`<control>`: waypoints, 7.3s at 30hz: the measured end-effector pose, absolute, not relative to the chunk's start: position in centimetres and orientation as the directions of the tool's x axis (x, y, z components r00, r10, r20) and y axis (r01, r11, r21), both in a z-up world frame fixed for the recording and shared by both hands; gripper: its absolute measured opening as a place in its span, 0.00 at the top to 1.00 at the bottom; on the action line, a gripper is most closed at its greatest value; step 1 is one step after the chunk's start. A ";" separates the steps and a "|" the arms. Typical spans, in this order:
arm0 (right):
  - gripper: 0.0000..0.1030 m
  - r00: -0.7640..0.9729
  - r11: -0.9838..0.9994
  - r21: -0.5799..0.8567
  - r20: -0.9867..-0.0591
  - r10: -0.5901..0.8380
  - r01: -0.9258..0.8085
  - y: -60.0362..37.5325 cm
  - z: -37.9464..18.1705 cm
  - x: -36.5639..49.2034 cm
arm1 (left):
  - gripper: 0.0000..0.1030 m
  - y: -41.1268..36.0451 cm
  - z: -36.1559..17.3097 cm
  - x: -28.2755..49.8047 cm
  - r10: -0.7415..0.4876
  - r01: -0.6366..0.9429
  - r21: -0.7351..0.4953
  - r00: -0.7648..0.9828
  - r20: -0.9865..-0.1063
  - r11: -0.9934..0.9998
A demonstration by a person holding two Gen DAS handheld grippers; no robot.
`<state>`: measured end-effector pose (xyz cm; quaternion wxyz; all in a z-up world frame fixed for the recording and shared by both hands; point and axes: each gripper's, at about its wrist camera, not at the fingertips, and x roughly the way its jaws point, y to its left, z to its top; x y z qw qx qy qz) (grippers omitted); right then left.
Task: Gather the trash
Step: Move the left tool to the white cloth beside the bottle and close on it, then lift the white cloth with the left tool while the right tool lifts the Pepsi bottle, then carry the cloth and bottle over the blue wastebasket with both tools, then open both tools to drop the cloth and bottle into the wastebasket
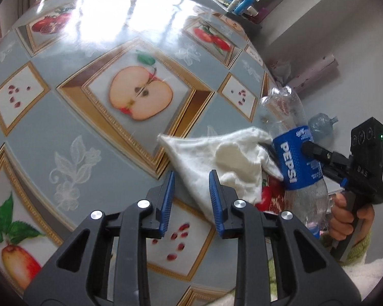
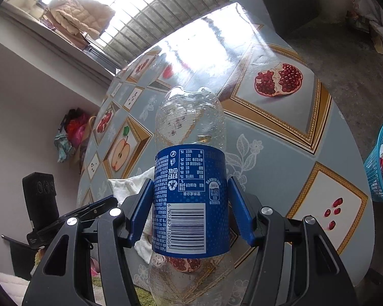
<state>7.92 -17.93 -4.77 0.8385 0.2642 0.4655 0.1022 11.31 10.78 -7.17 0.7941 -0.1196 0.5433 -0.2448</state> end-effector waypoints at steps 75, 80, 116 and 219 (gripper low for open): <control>0.44 0.515 0.928 0.366 -0.810 0.282 0.068 -17.6 -3.6 6.9 | 0.95 2.3 -6.2 9.3 -0.233 0.443 0.010 0.490 -0.840 0.896; 0.44 0.516 0.928 0.366 -0.809 0.281 0.069 -17.5 -3.6 6.9 | 0.95 2.3 -6.2 9.3 -0.234 0.442 0.008 0.490 -0.840 0.897; 0.44 0.597 0.925 0.373 -0.759 0.259 0.073 -19.2 -0.8 4.6 | 0.97 0.6 -0.1 7.3 -0.291 0.490 0.066 0.615 -0.733 0.869; 0.34 0.568 0.165 0.551 -0.820 -0.076 0.818 -60.0 -24.7 -9.1 | 0.54 -47.7 -6.9 11.7 -0.502 0.923 -0.081 0.129 -0.855 0.375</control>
